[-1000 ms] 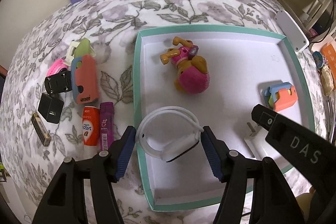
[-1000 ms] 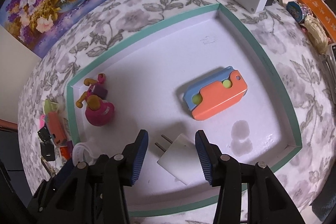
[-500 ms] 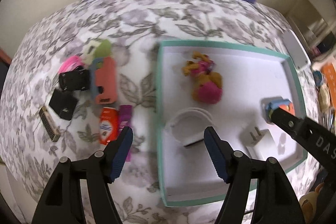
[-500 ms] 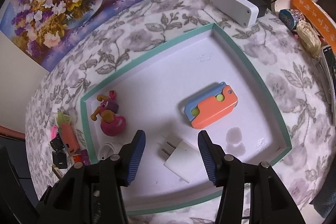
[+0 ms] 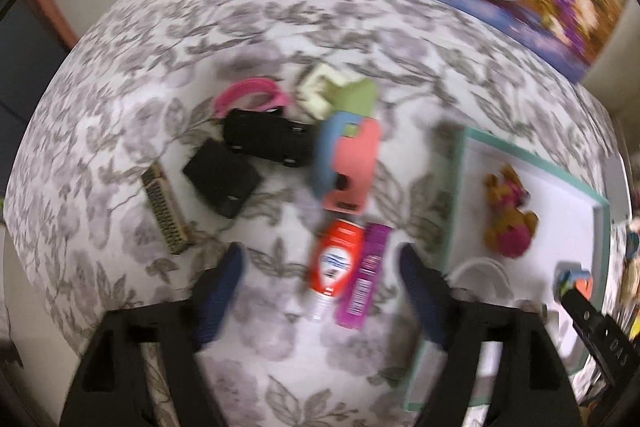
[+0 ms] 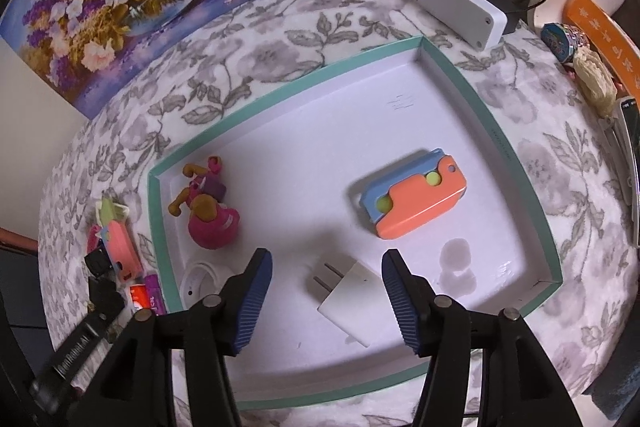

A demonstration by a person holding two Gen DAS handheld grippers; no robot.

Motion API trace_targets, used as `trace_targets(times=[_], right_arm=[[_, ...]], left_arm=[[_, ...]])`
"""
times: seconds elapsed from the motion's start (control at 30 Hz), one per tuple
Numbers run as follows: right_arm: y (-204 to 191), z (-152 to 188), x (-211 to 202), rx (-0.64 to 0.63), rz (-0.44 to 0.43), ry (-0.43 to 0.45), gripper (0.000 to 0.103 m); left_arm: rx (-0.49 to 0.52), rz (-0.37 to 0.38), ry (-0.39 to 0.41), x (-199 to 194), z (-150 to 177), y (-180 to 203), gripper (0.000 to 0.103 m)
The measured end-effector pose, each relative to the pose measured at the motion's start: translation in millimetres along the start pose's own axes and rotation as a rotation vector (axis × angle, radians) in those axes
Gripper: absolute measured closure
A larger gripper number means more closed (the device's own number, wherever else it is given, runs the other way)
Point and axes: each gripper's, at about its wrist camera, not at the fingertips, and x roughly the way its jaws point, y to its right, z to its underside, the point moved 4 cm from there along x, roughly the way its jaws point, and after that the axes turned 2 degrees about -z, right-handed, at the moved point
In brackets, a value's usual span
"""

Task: Organize rigid objects
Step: 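Withdraw both tools from the tray back over the remaining items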

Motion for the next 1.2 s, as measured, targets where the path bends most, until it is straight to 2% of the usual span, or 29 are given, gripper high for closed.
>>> trace_targets(times=[0.07,0.2,0.3,0.37,0.6,0.77,1.0,1.2], right_arm=[[-4,1,0,-0.019,0.016,0.002,0.039],[-13,2,-1,-0.049,0.053,0.024,0.015],[-21,3,0,-0.081,0.066,0.03,0.006],[-25,5,1,-0.099,0.069,0.031,0.003],[-52,15,5,-0.17,0.05,0.031,0.003],[-87,25,-5,-0.239,0.02,0.084,0.002],[-136,39,-7,-0.321,-0.106,0.107,0.002],[-167,50,2,-0.368,-0.146,0.102,0.002]], left_arm=[[-0.032,0.002,0.001,0,-3,-10,0.01],[-0.073,-0.008,0.003,2,-8,-26,0.01],[-0.113,-0.005,0.005,2,-12,-39,0.01],[-0.147,0.014,0.001,1,-12,-50,0.01],[-0.209,0.002,0.003,-3,-14,-79,0.01],[-0.231,-0.018,0.028,-11,-21,-103,0.009],[-0.277,-0.016,0.053,-17,-31,-139,0.009],[-0.339,0.002,0.054,-17,-35,-173,0.01]])
